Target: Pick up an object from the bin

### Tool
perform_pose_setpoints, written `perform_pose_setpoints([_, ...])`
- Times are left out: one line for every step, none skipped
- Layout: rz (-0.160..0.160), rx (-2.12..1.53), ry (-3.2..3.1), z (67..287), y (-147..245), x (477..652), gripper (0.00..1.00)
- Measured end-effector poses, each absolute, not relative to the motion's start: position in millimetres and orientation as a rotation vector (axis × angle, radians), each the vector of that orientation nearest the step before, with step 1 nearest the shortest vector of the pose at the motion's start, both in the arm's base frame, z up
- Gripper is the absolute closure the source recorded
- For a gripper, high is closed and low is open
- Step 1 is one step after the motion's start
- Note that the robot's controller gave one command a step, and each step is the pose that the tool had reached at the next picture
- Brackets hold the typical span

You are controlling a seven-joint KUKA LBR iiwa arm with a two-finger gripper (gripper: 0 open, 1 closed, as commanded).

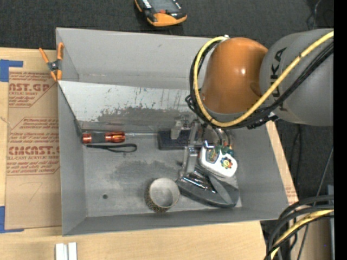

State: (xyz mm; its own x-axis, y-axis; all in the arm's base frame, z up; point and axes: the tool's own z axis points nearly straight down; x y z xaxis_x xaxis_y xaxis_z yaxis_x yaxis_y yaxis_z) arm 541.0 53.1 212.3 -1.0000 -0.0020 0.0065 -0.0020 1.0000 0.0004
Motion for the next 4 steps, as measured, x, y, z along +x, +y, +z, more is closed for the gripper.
perform_pose_setpoints([-0.002, 0.001, -3.144, 217, 53, 542.6, 0.0])
perform_pose_setpoints([-0.002, 0.421, -3.114, 111, 78, 504.1, 0.0])
perform_pose_setpoints([-0.002, 0.42, -3.127, 156, 100, 484.4, 0.0])
perform_pose_setpoints([-0.003, 0.468, -3.102, 112, 79, 490.6, 0.0])
